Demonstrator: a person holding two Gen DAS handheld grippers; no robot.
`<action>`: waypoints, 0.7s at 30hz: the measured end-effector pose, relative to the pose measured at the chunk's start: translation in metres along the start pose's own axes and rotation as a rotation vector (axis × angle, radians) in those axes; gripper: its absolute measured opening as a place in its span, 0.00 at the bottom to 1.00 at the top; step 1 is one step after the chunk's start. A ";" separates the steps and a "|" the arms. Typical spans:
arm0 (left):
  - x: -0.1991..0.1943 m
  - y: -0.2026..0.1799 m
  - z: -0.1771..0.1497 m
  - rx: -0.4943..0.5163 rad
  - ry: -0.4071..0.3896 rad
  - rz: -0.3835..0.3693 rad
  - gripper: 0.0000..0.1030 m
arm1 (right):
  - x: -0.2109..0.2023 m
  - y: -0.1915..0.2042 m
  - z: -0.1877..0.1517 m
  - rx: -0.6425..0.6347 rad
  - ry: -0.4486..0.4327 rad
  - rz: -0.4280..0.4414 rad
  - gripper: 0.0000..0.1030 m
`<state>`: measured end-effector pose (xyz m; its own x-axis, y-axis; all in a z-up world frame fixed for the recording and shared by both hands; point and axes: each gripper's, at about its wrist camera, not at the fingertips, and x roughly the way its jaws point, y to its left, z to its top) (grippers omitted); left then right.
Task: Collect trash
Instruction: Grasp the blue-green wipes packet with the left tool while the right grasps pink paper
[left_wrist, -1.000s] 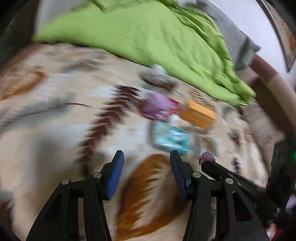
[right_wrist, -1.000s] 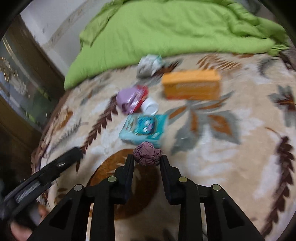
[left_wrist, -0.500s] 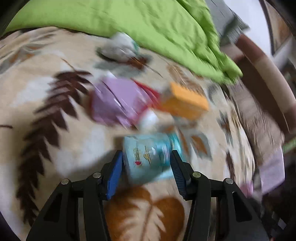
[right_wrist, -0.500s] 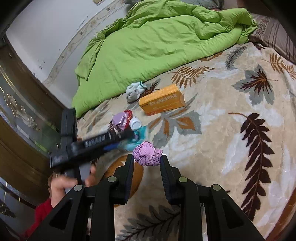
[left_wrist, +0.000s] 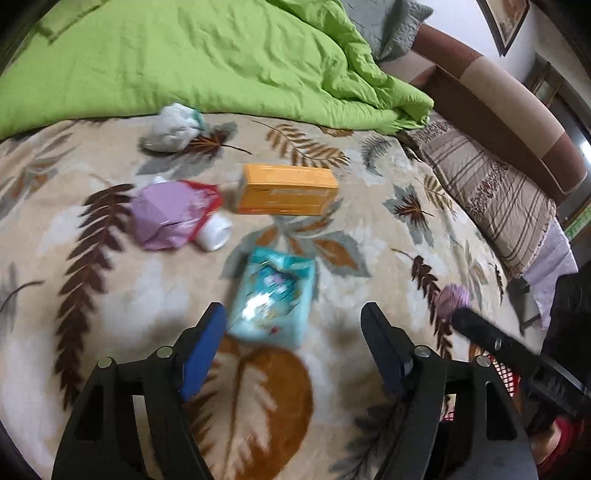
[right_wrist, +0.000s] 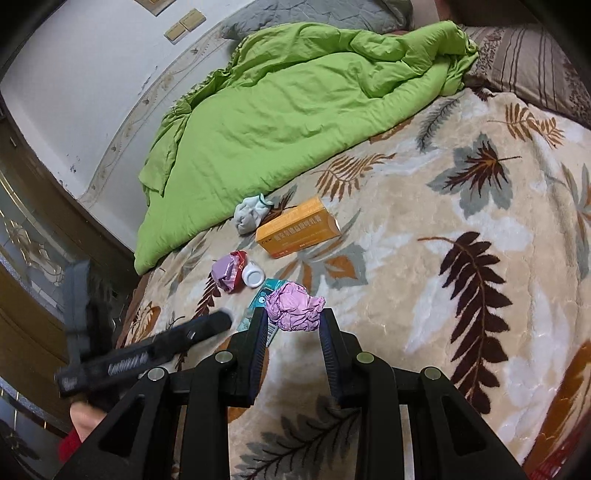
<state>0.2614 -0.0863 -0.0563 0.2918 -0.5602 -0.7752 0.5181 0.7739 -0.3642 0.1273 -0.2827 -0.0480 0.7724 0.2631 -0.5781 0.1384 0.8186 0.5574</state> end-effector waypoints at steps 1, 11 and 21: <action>0.006 -0.003 0.002 0.011 0.012 0.011 0.72 | 0.000 -0.001 0.000 0.003 0.000 0.001 0.30; 0.058 -0.001 -0.001 0.000 0.077 0.197 0.52 | 0.002 0.001 0.000 -0.013 0.009 0.001 0.30; 0.022 -0.008 -0.021 -0.044 -0.033 0.266 0.34 | 0.002 0.005 -0.002 -0.038 0.003 -0.020 0.30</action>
<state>0.2470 -0.0988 -0.0815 0.4399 -0.3439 -0.8296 0.3840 0.9071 -0.1724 0.1287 -0.2767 -0.0475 0.7680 0.2475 -0.5907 0.1303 0.8426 0.5225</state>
